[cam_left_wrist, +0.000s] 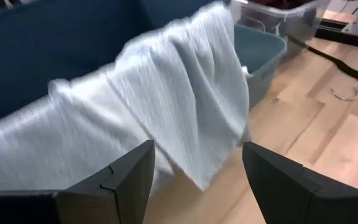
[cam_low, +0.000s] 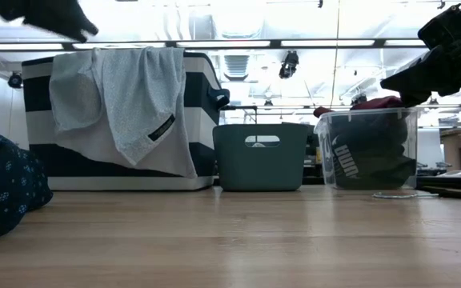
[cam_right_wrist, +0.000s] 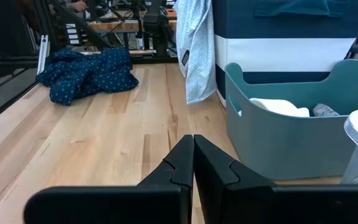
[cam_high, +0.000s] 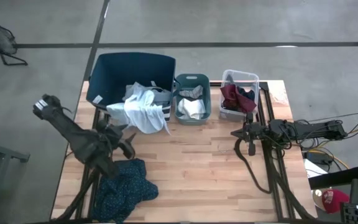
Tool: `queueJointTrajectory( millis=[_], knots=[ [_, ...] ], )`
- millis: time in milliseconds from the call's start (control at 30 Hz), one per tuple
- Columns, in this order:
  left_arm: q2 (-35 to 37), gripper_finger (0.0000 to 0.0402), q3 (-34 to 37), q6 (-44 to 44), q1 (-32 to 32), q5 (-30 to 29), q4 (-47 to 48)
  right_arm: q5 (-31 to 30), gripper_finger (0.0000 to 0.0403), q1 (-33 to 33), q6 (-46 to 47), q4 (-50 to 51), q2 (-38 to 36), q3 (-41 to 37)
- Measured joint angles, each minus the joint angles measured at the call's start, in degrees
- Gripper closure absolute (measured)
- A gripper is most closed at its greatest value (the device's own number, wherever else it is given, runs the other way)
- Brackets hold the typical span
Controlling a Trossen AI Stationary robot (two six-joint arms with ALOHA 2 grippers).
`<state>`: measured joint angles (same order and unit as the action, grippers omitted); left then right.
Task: Pick & Place Cloths
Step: Put the light blue polo shirt into the blue bin
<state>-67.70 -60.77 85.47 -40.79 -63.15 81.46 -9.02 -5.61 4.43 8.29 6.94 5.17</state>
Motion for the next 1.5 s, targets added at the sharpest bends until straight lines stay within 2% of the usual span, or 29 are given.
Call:
queueJointTrajectory(
  millis=[133,300,433,567,700,933,1167,1233,1333,1500],
  knots=[
    [-1.6,0.0156,6.3,7.1,-0.7,-1.2,0.0,0.0,0.0394,0.0,0.0,0.0,0.0,0.0],
    [-2.5,0.0156,13.2,13.6,1.3,-1.8,0.1,0.0,0.0394,0.0,0.0,0.0,0.0,0.0],
    [-2.5,0.0156,18.6,22.6,1.8,-6.3,-1.6,0.0,0.0394,0.0,0.0,0.0,0.0,0.0],
    [-2.6,0.0156,23.7,24.4,2.2,-11.6,-5.4,0.0,0.0394,0.0,-0.1,0.0,0.0,0.0],
    [-2.6,0.0156,26.2,22.9,3.0,-13.9,-12.0,0.0,0.0394,0.0,-0.1,0.0,0.0,0.0],
    [-2.6,0.0156,27.1,20.3,7.3,-15.9,-18.3,0.0,0.0394,0.0,0.0,0.0,0.0,0.0],
    [-2.6,0.0159,25.7,2.2,10.4,-18.2,-28.5,0.0,0.0394,0.0,-0.1,0.0,0.0,0.0],
    [-2.6,0.0172,25.0,-0.1,12.0,-18.8,-29.5,0.0,0.0394,0.0,0.0,0.0,0.0,0.0],
    [-2.6,0.0217,24.1,-3.6,14.6,-18.8,-29.6,0.0,0.0394,0.0,-0.1,0.0,0.0,0.0],
    [-2.6,0.0350,22.8,-9.3,17.3,-18.0,-29.6,0.0,0.0394,0.0,-0.1,0.0,0.0,0.0]
  ],
)
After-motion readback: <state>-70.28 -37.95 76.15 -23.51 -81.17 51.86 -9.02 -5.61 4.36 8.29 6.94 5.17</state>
